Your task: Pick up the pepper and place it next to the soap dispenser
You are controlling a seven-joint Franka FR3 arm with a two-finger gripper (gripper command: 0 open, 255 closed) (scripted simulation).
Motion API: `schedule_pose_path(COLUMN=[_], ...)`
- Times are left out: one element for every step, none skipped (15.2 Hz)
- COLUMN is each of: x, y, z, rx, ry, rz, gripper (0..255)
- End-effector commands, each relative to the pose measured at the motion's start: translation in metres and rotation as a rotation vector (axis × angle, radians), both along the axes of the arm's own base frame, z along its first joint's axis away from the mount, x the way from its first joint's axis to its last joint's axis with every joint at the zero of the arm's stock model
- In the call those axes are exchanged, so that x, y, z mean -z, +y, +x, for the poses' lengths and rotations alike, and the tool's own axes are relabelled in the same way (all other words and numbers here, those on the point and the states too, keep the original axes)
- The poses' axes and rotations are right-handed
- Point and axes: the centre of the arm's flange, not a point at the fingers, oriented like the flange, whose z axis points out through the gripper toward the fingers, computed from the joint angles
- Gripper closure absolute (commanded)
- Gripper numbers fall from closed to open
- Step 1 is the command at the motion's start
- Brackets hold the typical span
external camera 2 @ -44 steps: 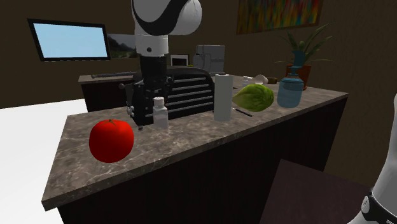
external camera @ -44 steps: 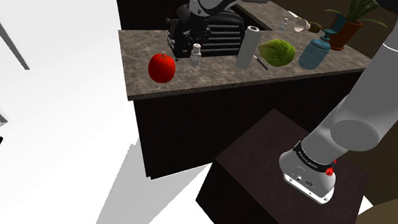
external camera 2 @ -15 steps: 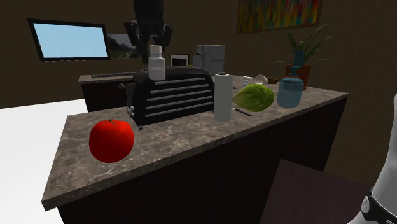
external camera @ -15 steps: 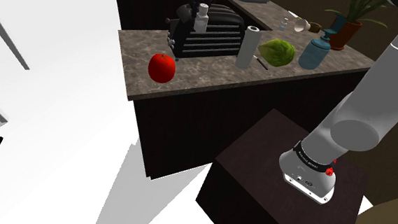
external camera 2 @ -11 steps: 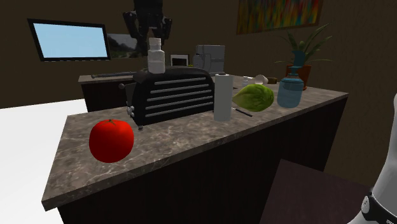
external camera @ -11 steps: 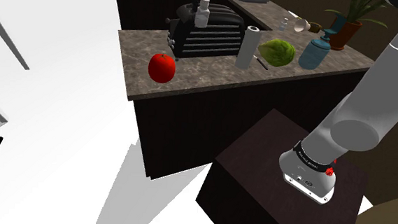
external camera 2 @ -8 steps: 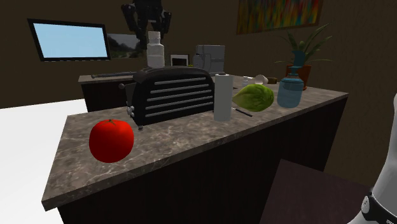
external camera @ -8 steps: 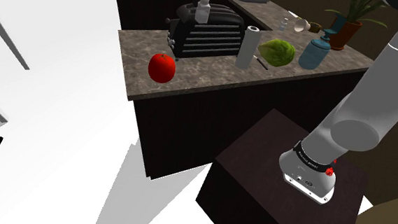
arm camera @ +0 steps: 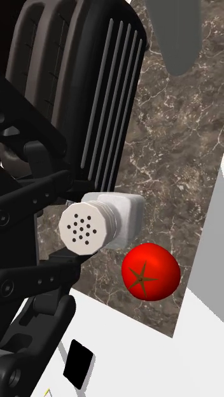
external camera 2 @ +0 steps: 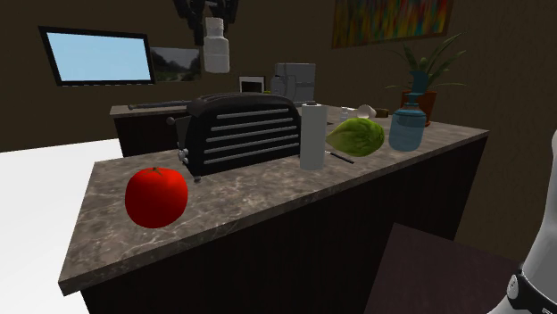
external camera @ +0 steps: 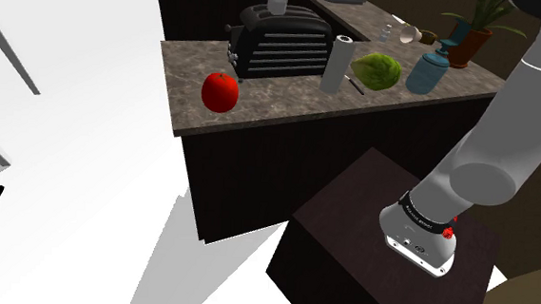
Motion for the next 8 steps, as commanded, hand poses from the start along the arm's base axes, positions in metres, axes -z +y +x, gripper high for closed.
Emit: schedule_pose_path(x=[-0.01, -0.015, -0.021, -0.026, -0.031, -0.037, -0.042, -0.047], y=[0.0, 0.0, 0.0, 0.0, 0.0, 0.0, 0.0, 0.0], z=[0.0, 0.0, 0.0, 0.0, 0.0, 0.0, 0.0, 0.0], rx=[0.0, 0.0, 0.0, 0.0, 0.0, 0.0, 0.0, 0.0], ry=[0.0, 0.0, 0.0, 0.0, 0.0, 0.0, 0.0, 0.0], rz=[0.0, 0.0, 0.0, 0.0, 0.0, 0.0, 0.0, 0.0], gripper=[255, 255, 255, 255, 255, 255, 255, 255])
